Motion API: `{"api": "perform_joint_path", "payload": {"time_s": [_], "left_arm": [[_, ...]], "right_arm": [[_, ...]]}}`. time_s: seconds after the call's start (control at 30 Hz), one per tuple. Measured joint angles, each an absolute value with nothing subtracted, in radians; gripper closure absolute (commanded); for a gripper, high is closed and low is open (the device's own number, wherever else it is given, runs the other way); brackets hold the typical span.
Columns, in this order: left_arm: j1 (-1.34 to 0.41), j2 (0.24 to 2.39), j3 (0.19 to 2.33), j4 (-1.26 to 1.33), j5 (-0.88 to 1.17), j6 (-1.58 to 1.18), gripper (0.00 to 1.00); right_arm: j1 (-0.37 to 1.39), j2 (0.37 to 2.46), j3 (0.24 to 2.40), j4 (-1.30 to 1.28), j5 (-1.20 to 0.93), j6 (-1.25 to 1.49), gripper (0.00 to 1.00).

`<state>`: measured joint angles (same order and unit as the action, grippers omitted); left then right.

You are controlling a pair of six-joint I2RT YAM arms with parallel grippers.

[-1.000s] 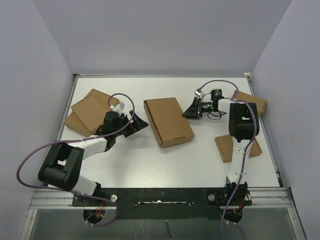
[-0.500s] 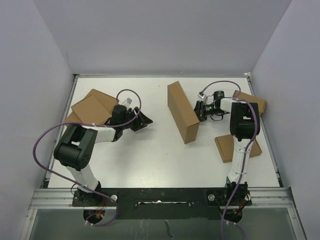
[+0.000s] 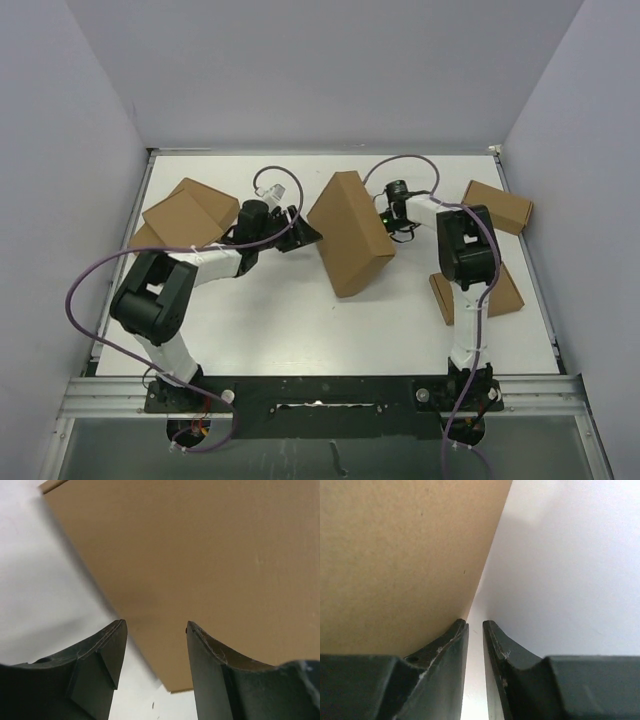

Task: Fold the paper box

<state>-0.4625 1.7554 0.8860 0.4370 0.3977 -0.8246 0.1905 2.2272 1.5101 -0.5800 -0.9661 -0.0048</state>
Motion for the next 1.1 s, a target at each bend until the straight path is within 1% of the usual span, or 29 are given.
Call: {"api": "perform_joint_path", "payload": {"time_s": [0.1, 0.2, 0.37, 0.5, 0.6, 0.77, 0.9, 1.0, 1.1], "left_arm": [[-0.463, 1.694, 0.848, 0.397, 0.378, -0.796, 0.50], [-0.462, 1.607, 0.812, 0.359, 0.354, -0.763, 0.49], [-0.453, 1.485, 0.785, 0.308, 0.320, -0.712, 0.45], [-0.437, 1.454, 0.773, 0.298, 0.311, -0.688, 0.46], [-0.434, 1.471, 0.782, 0.278, 0.318, -0.681, 0.47], [-0.447, 1.552, 0.864, 0.251, 0.334, -0.670, 0.47], [-0.484, 1.657, 1.013, 0.220, 0.358, -0.661, 0.47], [-0.521, 1.750, 1.135, 0.209, 0.378, -0.648, 0.48], [-0.549, 1.822, 1.208, 0.198, 0.392, -0.641, 0.47]], "right_arm": [[0.267, 2.214, 1.514, -0.598, -0.927, -0.030, 0.75], [0.271, 2.212, 1.523, -0.621, -0.906, -0.056, 0.74], [0.125, 2.191, 1.532, -0.656, -0.845, -0.118, 0.73], [-0.010, 2.143, 1.530, -0.657, -0.731, -0.186, 0.73], [-0.042, 2.086, 1.520, -0.658, -0.698, -0.236, 0.73], [0.004, 1.898, 1.480, -0.656, -0.726, -0.322, 0.73], [0.035, 1.735, 1.474, -0.646, -0.757, -0.370, 0.73], [0.033, 1.680, 1.474, -0.644, -0.735, -0.403, 0.73], [0.025, 1.676, 1.461, -0.634, -0.654, -0.430, 0.73]]}}
